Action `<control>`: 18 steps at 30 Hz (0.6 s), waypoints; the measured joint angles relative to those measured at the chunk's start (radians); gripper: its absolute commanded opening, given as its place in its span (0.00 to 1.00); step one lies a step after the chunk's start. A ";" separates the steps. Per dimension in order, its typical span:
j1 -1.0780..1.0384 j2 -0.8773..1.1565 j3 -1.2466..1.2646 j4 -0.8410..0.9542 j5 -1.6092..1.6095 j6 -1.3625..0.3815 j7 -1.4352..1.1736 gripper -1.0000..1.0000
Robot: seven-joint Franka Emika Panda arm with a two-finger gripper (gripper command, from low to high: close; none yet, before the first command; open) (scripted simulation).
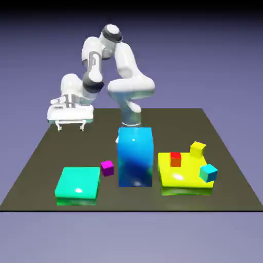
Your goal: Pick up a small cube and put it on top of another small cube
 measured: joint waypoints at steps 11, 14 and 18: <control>0.067 -0.109 -0.399 -0.037 -0.015 -0.009 -0.378 0.50; 0.085 -0.138 -0.507 -0.047 -0.019 -0.011 -0.481 0.50; 0.109 -0.178 -0.652 -0.061 -0.025 -0.014 -0.619 0.50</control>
